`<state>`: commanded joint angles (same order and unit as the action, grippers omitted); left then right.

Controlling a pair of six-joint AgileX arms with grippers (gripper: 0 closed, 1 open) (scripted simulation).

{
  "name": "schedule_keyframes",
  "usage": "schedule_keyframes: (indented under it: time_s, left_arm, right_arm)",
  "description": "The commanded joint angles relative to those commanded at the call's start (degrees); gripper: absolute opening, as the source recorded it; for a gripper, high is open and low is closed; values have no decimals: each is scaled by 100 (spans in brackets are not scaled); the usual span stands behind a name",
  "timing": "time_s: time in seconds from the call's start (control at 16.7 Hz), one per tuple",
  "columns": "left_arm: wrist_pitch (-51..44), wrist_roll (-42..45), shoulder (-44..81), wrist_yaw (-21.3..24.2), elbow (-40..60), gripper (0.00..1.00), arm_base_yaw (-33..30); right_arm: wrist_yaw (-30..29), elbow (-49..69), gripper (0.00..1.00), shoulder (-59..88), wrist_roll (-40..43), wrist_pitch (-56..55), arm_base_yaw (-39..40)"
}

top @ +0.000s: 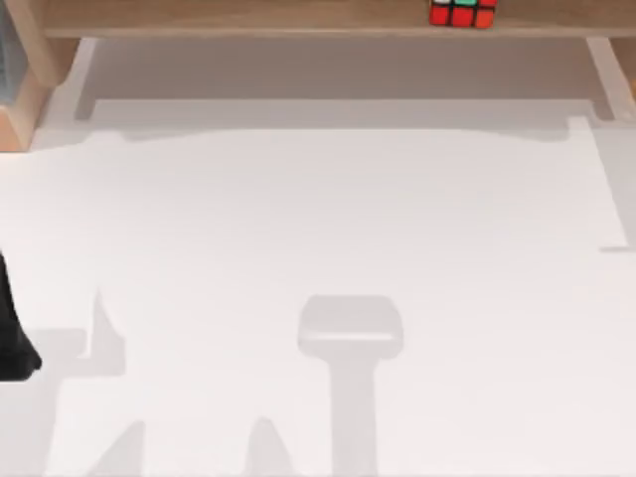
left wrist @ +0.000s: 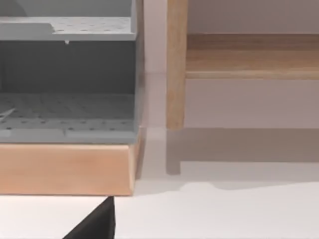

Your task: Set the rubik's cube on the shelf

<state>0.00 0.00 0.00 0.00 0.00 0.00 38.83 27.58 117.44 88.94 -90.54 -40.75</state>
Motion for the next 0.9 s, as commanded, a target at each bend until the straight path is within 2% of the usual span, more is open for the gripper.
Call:
schedule_keyframes:
  time_s: [0.36,0.9]
  left_arm:
    - [0,0,0,0,0,100,0]
    - [0,0,0,0,0,100,0]
  right_arm:
    - [-128,181,100,63,3,122,129]
    - [-128,181,32,63,3,122,129]
